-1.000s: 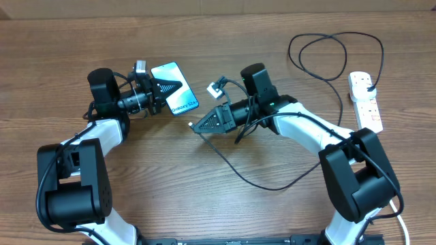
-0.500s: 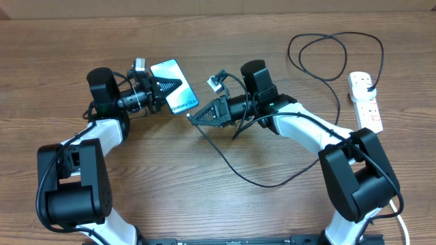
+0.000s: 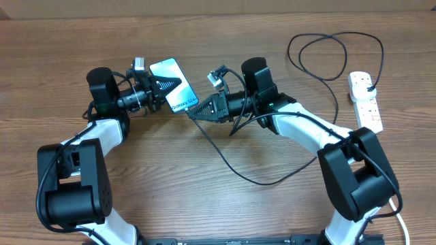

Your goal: Plug charger to phone and switch on socket

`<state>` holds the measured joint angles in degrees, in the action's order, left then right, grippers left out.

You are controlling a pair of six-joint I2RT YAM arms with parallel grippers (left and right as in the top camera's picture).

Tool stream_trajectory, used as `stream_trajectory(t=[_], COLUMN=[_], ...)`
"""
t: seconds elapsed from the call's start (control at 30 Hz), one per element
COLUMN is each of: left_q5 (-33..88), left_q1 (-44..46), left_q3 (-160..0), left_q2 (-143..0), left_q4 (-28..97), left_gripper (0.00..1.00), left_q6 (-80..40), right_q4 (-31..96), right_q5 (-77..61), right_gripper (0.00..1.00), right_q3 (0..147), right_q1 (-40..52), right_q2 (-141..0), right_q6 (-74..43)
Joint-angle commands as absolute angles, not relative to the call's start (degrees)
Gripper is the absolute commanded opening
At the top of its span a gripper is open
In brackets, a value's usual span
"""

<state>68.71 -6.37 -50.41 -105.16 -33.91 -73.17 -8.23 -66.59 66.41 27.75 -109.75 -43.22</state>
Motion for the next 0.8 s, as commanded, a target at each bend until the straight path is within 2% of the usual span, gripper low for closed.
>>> stream_trajectory(t=[0.0, 0.77], left_q5=[69.0, 69.1], left_q1=[-5.9, -5.5], left_q3=[-51.9, -51.9], left_q2=[-104.6, -104.6], left_q4=[-34.5, -34.5], left_gripper=[0.04, 0.05], left_q6=[-74.2, -74.8], right_q4=[-8.5, -10.1], right_q5=[-67.1, -66.0], right_gripper=[0.04, 0.04], right_q3=[67.5, 67.5], right_q1=[27.5, 26.9], right_q2=[-111.3, -111.3], right_q6=[-44.6, -44.8])
